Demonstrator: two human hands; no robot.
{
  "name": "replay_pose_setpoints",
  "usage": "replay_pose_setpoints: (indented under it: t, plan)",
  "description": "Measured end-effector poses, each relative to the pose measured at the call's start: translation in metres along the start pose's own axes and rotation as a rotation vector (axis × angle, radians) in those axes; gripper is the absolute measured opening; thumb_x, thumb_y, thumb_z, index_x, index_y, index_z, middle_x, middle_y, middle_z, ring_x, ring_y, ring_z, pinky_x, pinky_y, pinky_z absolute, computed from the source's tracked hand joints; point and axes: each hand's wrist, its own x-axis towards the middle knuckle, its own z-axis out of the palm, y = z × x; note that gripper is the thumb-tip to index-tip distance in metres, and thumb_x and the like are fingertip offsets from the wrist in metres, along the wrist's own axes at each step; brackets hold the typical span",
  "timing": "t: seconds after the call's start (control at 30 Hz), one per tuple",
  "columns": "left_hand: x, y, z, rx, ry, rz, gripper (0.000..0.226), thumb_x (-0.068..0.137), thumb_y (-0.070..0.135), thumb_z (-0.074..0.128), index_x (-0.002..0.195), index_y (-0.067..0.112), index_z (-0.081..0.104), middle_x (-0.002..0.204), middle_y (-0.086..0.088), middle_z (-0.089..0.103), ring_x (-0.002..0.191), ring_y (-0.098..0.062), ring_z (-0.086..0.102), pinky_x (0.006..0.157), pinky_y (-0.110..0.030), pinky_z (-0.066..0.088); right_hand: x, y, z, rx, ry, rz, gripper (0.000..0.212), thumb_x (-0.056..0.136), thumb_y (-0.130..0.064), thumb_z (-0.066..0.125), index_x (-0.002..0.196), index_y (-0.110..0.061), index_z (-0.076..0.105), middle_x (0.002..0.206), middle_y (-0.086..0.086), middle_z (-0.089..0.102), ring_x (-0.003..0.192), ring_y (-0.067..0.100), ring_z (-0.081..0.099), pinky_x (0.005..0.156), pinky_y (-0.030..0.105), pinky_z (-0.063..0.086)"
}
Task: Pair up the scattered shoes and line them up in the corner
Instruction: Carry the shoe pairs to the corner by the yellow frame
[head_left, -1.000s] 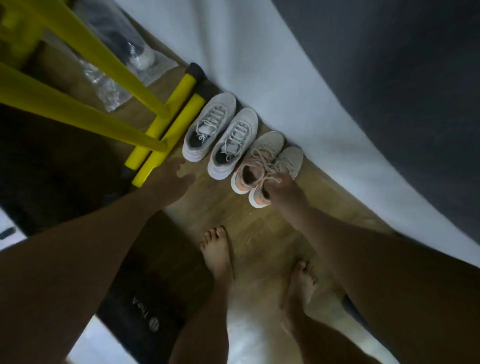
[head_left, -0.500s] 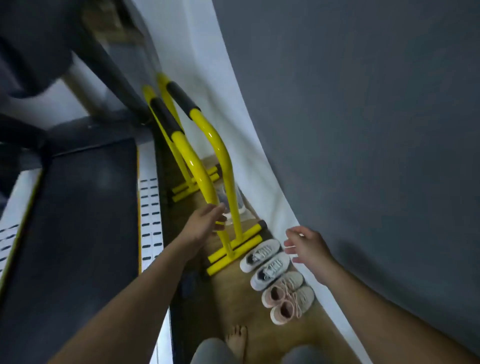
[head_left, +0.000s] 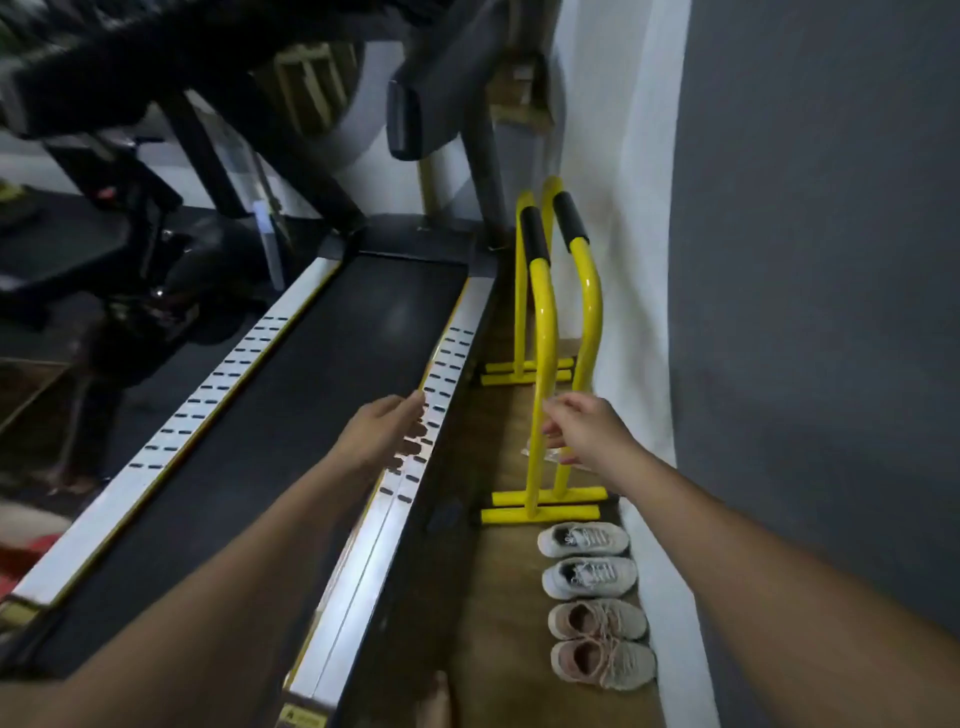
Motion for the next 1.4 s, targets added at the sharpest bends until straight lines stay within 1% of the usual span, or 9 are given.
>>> replay_pose_setpoints:
  t: [0.13,0.33,0.5,0.63,0.73,0.87,1.03,1.2,1.4]
  plan:
    - [-0.048,-0.018,-0.056,-0.091,0.165,-0.048,0.039,0.097,0.048,0.052,0.092,0.011,0.065,0.087,-0.010,0.068,0.078,-0.026,0.066,0.066,-0.033,0.048,-0.024,-0.030,0.066,0.038,-0.127,-0.023,0.020,0.096,-0.039,0.055,0.088,-0.022,0.060,0.089,0.004,0.069,0.075,0.018,0.064,0.059,0.028,0.045]
    - [-0.127,-0.048,-0.149,-0.268,0.304,-0.003,0.032,0.101,0.038,0.046,0.100,0.010,0.061,0.092,-0.013,0.061,0.074,-0.023,0.060,0.058,-0.024,0.046,-0.090,-0.082,0.187,-0.010,-0.327,-0.147,0.027,0.097,-0.043,0.050,0.098,-0.019,0.063,0.086,0.000,0.069,0.078,0.017,0.066,0.069,0.034,0.051]
    - [-0.206,-0.108,-0.264,-0.355,0.458,-0.007,0.032,0.100,0.039,0.049,0.098,0.011,0.063,0.089,-0.011,0.066,0.068,-0.018,0.062,0.064,-0.028,0.046,-0.162,-0.121,0.311,-0.065,-0.459,-0.209,0.029,0.097,-0.044,0.051,0.098,-0.018,0.064,0.086,0.001,0.069,0.082,0.019,0.066,0.070,0.034,0.050]
    - [-0.271,-0.163,-0.358,-0.360,0.563,-0.046,0.040,0.100,0.043,0.045,0.106,0.008,0.064,0.097,-0.013,0.068,0.082,-0.025,0.064,0.067,-0.030,0.046,-0.222,-0.139,0.421,-0.106,-0.595,-0.237,0.029,0.097,-0.044,0.051,0.099,-0.018,0.064,0.087,0.002,0.069,0.083,0.020,0.066,0.074,0.036,0.052]
    - [-0.324,-0.201,-0.416,-0.366,0.639,-0.080,0.041,0.100,0.046,0.042,0.103,0.011,0.064,0.101,-0.013,0.069,0.083,-0.025,0.065,0.069,-0.031,0.048,-0.267,-0.151,0.501,-0.150,-0.739,-0.249,0.027,0.098,-0.042,0.051,0.100,-0.018,0.063,0.091,0.004,0.069,0.083,0.020,0.066,0.082,0.041,0.053]
    - [-0.399,-0.247,-0.484,-0.408,0.806,-0.109,0.037,0.102,0.043,0.038,0.104,0.014,0.060,0.101,-0.010,0.067,0.083,-0.022,0.064,0.073,-0.032,0.048,-0.329,-0.169,0.610,-0.205,-0.918,-0.302,0.031,0.099,-0.035,0.050,0.113,-0.009,0.061,0.089,0.009,0.064,0.072,0.020,0.061,0.070,0.034,0.047]
    - [-0.478,-0.306,-0.547,-0.526,1.093,-0.191,0.030,0.102,0.039,0.041,0.100,0.014,0.059,0.090,-0.007,0.065,0.073,-0.021,0.061,0.066,-0.029,0.043,-0.398,-0.173,0.741,-0.309,-1.177,-0.385,0.023,0.099,-0.034,0.050,0.094,-0.016,0.061,0.082,0.005,0.066,0.074,0.021,0.062,0.066,0.034,0.045]
    - [-0.533,-0.363,-0.591,-0.588,1.290,-0.332,0.034,0.102,0.040,0.042,0.108,0.011,0.059,0.093,-0.007,0.066,0.075,-0.021,0.062,0.066,-0.028,0.043,-0.448,-0.169,0.851,-0.365,-1.407,-0.399,0.026,0.101,-0.036,0.047,0.105,-0.014,0.060,0.087,0.005,0.065,0.078,0.021,0.062,0.069,0.033,0.046]
    - [-0.556,-0.405,-0.650,-0.732,1.521,-0.478,0.031,0.099,0.041,0.046,0.098,0.013,0.060,0.092,-0.006,0.065,0.075,-0.021,0.062,0.075,-0.034,0.046,-0.471,-0.178,0.954,-0.465,-1.606,-0.412,0.024,0.099,-0.038,0.050,0.096,-0.018,0.062,0.091,0.006,0.067,0.079,0.020,0.064,0.071,0.034,0.046]
